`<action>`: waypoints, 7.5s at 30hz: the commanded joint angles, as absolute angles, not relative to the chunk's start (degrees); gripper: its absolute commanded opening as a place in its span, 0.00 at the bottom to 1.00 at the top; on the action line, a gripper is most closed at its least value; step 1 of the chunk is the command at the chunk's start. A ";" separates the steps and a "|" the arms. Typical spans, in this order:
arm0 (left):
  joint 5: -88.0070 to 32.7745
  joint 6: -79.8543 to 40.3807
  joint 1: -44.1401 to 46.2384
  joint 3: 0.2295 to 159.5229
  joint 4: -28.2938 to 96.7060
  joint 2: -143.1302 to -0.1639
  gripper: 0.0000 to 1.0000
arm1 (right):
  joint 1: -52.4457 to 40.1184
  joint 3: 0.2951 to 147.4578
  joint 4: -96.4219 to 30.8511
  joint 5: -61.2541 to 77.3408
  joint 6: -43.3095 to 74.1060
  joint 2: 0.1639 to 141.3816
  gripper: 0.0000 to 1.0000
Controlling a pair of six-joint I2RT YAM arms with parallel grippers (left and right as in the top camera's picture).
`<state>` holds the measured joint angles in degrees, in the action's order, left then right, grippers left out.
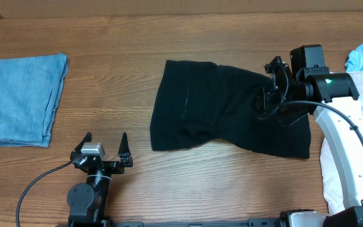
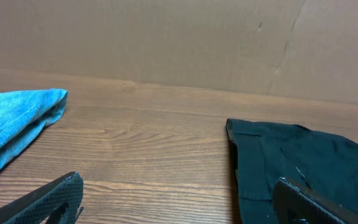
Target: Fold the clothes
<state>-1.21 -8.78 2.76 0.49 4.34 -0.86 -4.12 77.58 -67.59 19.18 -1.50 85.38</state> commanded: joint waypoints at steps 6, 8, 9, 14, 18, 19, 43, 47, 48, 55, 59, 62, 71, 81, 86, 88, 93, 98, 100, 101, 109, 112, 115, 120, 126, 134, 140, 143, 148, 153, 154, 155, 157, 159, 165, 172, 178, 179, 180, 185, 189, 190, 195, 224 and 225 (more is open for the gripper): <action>-0.89 -7.70 2.68 0.27 4.40 -0.34 1.00 | -3.99 78.06 -67.20 18.85 -1.52 84.55 0.34; -0.86 -7.70 2.68 0.27 4.40 -0.34 1.00 | -3.99 78.06 -66.76 18.87 -1.52 84.55 0.37; -0.89 -7.70 2.68 0.27 4.40 -0.34 1.00 | -3.99 78.06 -66.72 18.87 -1.52 84.55 0.37; -0.89 -7.70 2.68 0.27 4.40 -0.34 1.00 | -3.99 78.06 -66.52 18.87 -1.52 84.55 0.39; -0.89 -7.70 2.68 0.27 4.40 -0.34 1.00 | -3.99 78.06 -66.78 18.87 -1.52 84.55 0.39; -0.86 -7.70 2.68 0.27 4.40 -0.34 1.00 | -3.99 78.06 -66.78 18.87 -1.52 84.55 0.39; -0.86 -7.70 2.68 0.27 4.40 -0.34 1.00 | -3.99 78.06 -66.89 18.83 -1.54 84.55 0.48; -0.86 -7.70 2.68 0.27 4.40 -0.34 1.00 | -3.99 78.06 -66.13 18.87 -1.52 84.55 0.48; -0.89 -7.70 2.68 0.27 4.40 -0.34 1.00 | -3.99 78.06 -66.13 18.90 -1.52 84.55 0.48; -0.86 -7.70 2.68 0.27 4.40 -0.34 1.00 | -3.99 78.06 -65.93 18.81 -1.52 84.55 0.52; -0.89 -7.70 2.68 0.27 4.40 -0.34 1.00 | -3.99 78.06 -65.65 16.10 -1.48 84.55 0.53; -0.86 -7.68 2.68 0.27 4.40 -0.34 1.00 | -3.99 78.08 -64.58 16.12 -0.16 84.55 0.57; -0.86 -7.70 2.68 0.27 4.40 -0.34 1.00 | -2.63 78.08 -64.01 16.10 -0.14 84.55 0.62; -0.84 -7.70 2.68 0.27 4.23 -0.34 1.00 | 2.52 78.15 -55.57 16.10 4.34 84.55 0.65; -0.93 -7.70 2.66 0.27 1.72 -0.34 1.00 | 4.27 78.15 -56.14 16.03 4.10 84.55 0.68; -10.22 -8.01 2.66 1.72 -5.23 -0.36 1.00 | 4.27 78.35 -55.27 16.03 4.12 84.55 0.68; -12.12 -7.62 2.66 26.74 9.80 -12.86 1.00 | 4.27 83.46 -54.57 13.80 4.40 84.55 0.67; -16.40 -5.48 2.68 67.53 36.58 -50.30 1.00 | 5.82 86.32 -55.59 10.90 4.56 84.55 0.67; -18.17 -5.52 2.68 84.66 48.42 -66.76 1.00 | 9.26 86.32 -56.03 11.70 4.54 85.03 0.67; -20.25 -5.54 2.68 90.37 50.24 -73.10 1.00 | 11.05 86.32 -56.07 12.91 4.49 85.38 0.67; -36.05 -10.13 4.82 97.49 42.83 -106.96 0.72 | 15.84 86.32 -54.02 16.75 -0.99 90.74 0.68; -33.74 -10.28 9.61 97.49 42.06 -114.74 0.70 | 15.84 86.30 -52.80 16.73 -1.98 94.04 0.68; -28.69 -10.35 12.97 97.49 41.06 -120.42 0.71 | 15.84 86.30 -52.05 16.80 -3.03 96.82 0.68; -18.59 -12.47 14.37 97.49 37.54 -124.44 0.73 | 15.84 86.26 -50.59 16.75 -3.49 99.92 0.68; -11.35 -11.77 14.28 97.49 35.68 -125.03 0.78 | 15.84 86.26 -49.01 15.97 -4.40 101.73 0.71; -11.20 -11.79 14.28 96.86 33.32 -126.28 0.69 | 15.84 86.19 -43.20 15.00 -4.60 103.74 0.73; -13.61 -11.81 14.28 95.46 32.01 -126.28 0.72 | 17.34 85.56 -42.44 11.70 -4.99 107.55 0.76; -15.75 -11.79 14.37 95.46 31.86 -126.28 0.73 | 19.00 85.56 -42.78 12.29 -4.99 111.26 0.75; -16.56 -11.79 14.83 95.44 31.79 -126.28 0.75 | 19.46 85.56 -42.74 14.24 -5.02 114.93 0.71; -16.51 -11.79 15.53 95.35 31.16 -126.28 0.76 | 19.46 85.56 -42.92 14.24 -4.95 116.99 0.66; -16.53 -11.81 15.53 95.35 30.94 -126.28 0.75 | 19.46 85.56 -42.74 14.24 -4.97 117.05 0.65; -16.53 -11.79 15.53 95.35 30.72 -126.28 0.75 | 19.46 85.56 -42.61 14.26 -4.95 117.14 0.65; -16.51 -11.79 15.55 95.35 30.55 -126.32 0.75 | 19.46 85.56 -42.22 14.72 -4.95 117.16 0.65; -16.32 -11.79 15.79 95.35 29.98 -127.35 0.73 | 19.46 85.56 -41.89 15.09 -4.97 117.32 0.65; -18.04 -12.03 15.79 95.37 28.97 -130.80 0.57 | 19.46 85.56 -41.41 15.11 -4.97 118.65 0.56; -23.46 -12.01 15.35 100.90 32.82 -128.16 0.04 | 19.59 89.47 -42.89 21.30 -4.99 117.69 0.04; -23.90 -11.92 15.35 106.15 39.46 -119.85 0.04 | 20.23 92.33 -47.22 21.10 -4.99 110.41 0.04; -23.88 -11.75 15.35 106.15 40.03 -117.82 0.04 | 20.40 92.33 -47.79 21.12 -4.99 108.66 0.04; -23.88 -11.73 15.35 106.15 40.56 -115.90 0.04 | 20.58 92.33 -48.62 21.12 -4.99 106.74 0.04; -23.49 -8.71 15.35 106.37 43.00 -97.76 0.04 | 20.71 97.38 -57.17 23.51 -4.99 92.55 0.04; -18.44 -7.29 15.33 107.66 41.32 -87.07 0.04 | 20.71 115.09 -68.29 28.75 -7.38 90.65 0.04; -17.37 -7.22 15.35 108.29 41.36 -84.93 0.04 | 20.71 119.00 -70.78 28.80 -7.40 90.65 0.04; -16.97 -7.53 15.35 109.47 44.21 -76.36 0.04 | 20.71 126.76 -77.32 28.77 -7.99 87.77 0.04; -31.62 -19.31 15.46 126.13 65.32 -66.92 0.04 | 20.69 130.61 -88.38 27.29 -2.87 67.79 0.04; -28.18 -19.29 15.46 126.10 65.69 -68.23 0.04 | 20.69 130.61 -88.40 27.59 -2.76 68.60 0.04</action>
